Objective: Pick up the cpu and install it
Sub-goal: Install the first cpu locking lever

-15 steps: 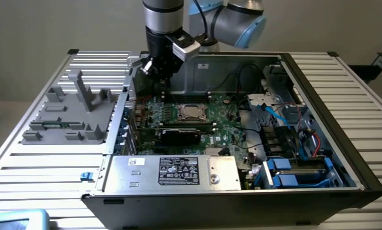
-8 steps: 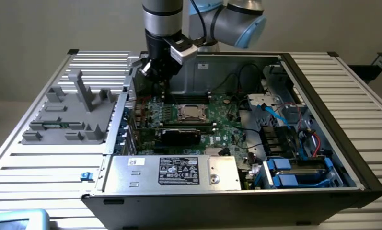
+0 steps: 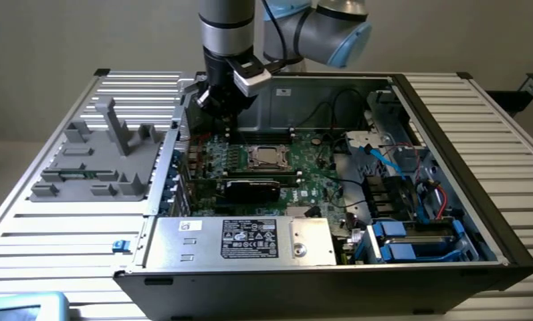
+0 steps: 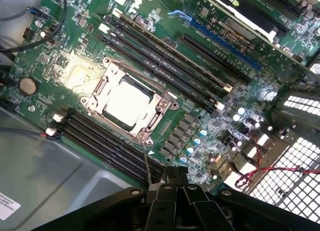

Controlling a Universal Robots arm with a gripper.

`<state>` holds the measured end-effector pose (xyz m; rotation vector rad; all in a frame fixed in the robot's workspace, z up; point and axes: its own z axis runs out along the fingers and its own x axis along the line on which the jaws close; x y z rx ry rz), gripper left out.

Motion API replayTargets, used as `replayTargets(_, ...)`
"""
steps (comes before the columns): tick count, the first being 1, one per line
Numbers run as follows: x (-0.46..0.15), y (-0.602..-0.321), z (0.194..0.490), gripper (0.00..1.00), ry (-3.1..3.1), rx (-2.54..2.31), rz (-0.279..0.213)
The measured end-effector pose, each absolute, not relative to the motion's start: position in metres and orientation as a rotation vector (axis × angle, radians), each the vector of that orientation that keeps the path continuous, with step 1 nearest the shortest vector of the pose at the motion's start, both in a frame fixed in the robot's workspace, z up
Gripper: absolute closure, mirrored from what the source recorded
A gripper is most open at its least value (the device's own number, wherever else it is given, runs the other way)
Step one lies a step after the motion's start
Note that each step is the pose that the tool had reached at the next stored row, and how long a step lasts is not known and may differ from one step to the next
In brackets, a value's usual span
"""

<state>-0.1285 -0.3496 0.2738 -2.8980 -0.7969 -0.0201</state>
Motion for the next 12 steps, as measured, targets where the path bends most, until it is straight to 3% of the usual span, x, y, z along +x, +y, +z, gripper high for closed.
replayTargets(6, -0.1293, -0.3496, 0.2733, 0.89, -0.735, -2.902, 0.013)
replayTargets(12, -0.1293, -0.3495, 0.271, 0.89, -0.631, -2.898, -0.005)
